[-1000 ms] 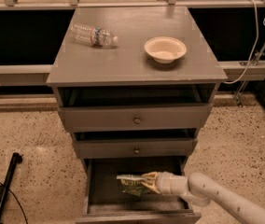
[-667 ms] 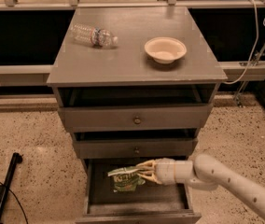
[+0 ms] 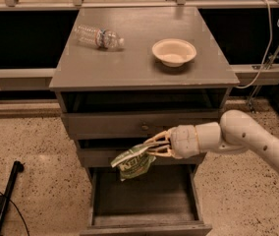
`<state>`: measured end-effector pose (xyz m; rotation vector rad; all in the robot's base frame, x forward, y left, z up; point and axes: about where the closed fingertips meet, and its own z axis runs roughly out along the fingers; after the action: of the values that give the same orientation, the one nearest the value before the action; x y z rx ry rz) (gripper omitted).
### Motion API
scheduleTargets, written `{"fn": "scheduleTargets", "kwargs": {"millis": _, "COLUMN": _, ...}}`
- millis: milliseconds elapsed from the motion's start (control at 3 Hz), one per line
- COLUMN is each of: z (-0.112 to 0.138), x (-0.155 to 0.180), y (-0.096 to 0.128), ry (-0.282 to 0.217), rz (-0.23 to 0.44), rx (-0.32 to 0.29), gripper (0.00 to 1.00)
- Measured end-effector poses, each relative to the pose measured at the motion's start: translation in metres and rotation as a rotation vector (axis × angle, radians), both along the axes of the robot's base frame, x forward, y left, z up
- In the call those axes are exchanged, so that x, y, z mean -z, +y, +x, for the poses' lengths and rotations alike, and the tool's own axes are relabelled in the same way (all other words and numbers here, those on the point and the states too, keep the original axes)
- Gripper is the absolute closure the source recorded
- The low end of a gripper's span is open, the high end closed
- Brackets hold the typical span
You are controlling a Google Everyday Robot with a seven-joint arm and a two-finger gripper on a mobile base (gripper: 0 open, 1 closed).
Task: Pick green jalapeno chip bag from bottom drawer and place on counter
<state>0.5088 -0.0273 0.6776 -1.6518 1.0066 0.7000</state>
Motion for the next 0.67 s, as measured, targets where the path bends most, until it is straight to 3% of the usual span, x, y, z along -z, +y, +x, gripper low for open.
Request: {"fn": "scheduleTargets", "kwargs": {"millis": 667, "z": 0.041, "x": -0.136, "y": -0.004, "ry": -0.100, "rz": -0.063, "rx": -0.027, "gripper": 1.00}}
